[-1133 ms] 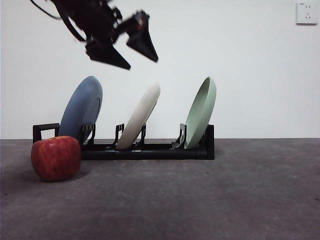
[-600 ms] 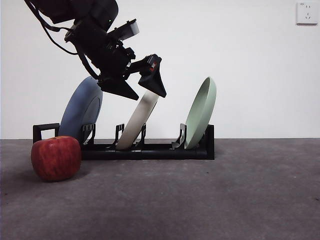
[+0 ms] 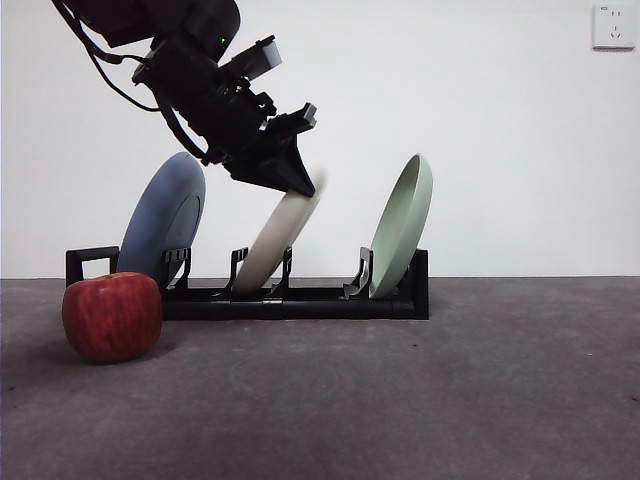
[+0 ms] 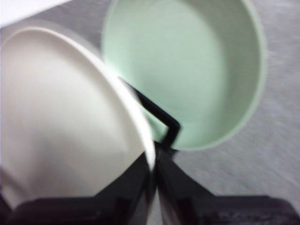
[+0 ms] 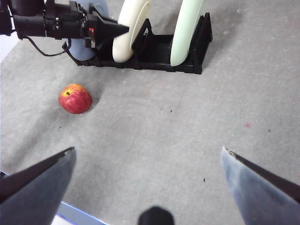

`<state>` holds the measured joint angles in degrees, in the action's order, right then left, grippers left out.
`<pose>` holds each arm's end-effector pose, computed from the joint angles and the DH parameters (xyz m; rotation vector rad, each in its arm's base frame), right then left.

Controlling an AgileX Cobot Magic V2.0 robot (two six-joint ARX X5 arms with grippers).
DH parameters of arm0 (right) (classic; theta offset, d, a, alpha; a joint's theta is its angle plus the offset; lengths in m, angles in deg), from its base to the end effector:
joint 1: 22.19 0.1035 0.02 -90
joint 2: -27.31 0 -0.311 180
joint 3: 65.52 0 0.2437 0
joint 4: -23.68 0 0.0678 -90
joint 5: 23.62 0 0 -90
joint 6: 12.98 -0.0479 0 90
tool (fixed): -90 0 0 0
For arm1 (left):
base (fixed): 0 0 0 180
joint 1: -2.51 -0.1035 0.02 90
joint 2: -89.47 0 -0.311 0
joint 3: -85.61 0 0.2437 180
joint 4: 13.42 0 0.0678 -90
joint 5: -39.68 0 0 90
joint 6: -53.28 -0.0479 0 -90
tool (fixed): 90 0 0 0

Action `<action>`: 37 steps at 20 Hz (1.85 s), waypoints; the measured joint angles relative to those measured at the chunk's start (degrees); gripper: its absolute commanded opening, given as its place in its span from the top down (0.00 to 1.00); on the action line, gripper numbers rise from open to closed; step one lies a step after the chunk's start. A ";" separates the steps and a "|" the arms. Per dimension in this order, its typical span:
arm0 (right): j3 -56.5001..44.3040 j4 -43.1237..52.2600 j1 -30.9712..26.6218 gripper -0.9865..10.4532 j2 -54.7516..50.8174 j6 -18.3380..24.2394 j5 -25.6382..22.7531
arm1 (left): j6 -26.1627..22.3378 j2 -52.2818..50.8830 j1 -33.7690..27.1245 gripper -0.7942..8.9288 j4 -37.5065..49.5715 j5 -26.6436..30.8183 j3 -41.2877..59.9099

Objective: Take the yellow plate from the plate rack,put the plate on the table,take the apple from the table,put the apple in the plate

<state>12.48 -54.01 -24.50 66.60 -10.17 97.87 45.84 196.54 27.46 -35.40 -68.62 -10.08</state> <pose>0.0549 0.0228 0.3845 0.1536 0.6451 0.5049 0.3970 -0.2013 0.2904 0.1546 0.5467 -0.7709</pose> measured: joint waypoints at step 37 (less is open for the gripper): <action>0.00 -0.15 0.00 0.42 0.02 0.00 2.89 | -11.67 -15.45 37.40 0.92 -40.04 34.21 5.16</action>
<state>12.48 -54.17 -24.50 66.62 -10.17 100.75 34.16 181.08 64.86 -75.44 -34.42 -4.92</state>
